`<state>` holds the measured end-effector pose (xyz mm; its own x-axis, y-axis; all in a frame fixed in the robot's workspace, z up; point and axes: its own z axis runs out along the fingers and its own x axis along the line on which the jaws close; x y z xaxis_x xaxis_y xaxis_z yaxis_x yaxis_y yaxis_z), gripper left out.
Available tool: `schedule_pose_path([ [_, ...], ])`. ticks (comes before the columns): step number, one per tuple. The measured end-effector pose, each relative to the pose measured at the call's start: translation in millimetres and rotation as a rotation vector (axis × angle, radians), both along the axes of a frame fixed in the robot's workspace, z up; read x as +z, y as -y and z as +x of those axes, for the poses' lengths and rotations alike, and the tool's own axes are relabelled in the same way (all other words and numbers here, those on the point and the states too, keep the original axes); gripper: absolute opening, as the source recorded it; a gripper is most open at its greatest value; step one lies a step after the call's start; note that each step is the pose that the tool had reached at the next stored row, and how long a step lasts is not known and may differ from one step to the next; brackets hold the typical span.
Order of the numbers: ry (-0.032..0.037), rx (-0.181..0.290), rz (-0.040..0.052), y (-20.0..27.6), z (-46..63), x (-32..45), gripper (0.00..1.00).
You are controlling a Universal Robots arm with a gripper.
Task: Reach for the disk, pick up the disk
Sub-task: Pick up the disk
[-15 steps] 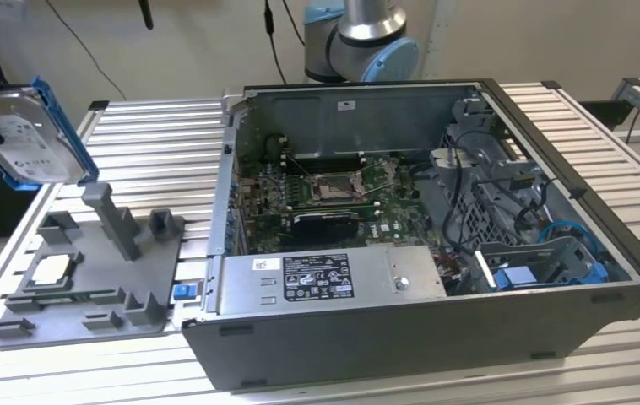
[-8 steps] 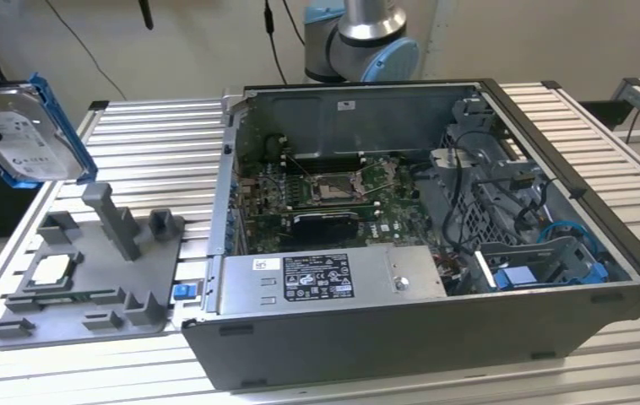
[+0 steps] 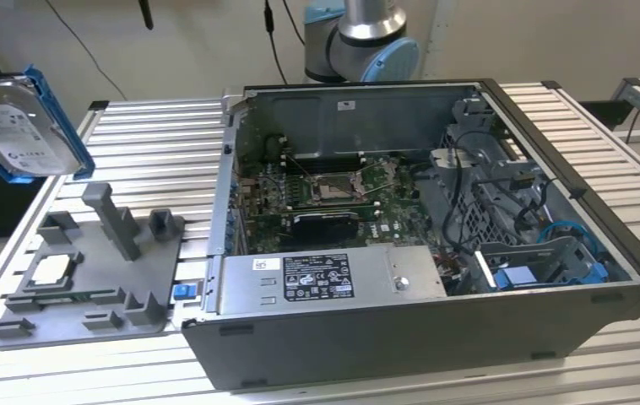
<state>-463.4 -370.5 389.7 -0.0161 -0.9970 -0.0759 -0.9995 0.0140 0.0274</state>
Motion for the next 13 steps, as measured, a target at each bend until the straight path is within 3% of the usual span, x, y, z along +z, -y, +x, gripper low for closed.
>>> schedule_pose_path([
  [13, 0.0000, 0.000, 0.0000, 0.0, 0.0, 16.1, 0.00],
])
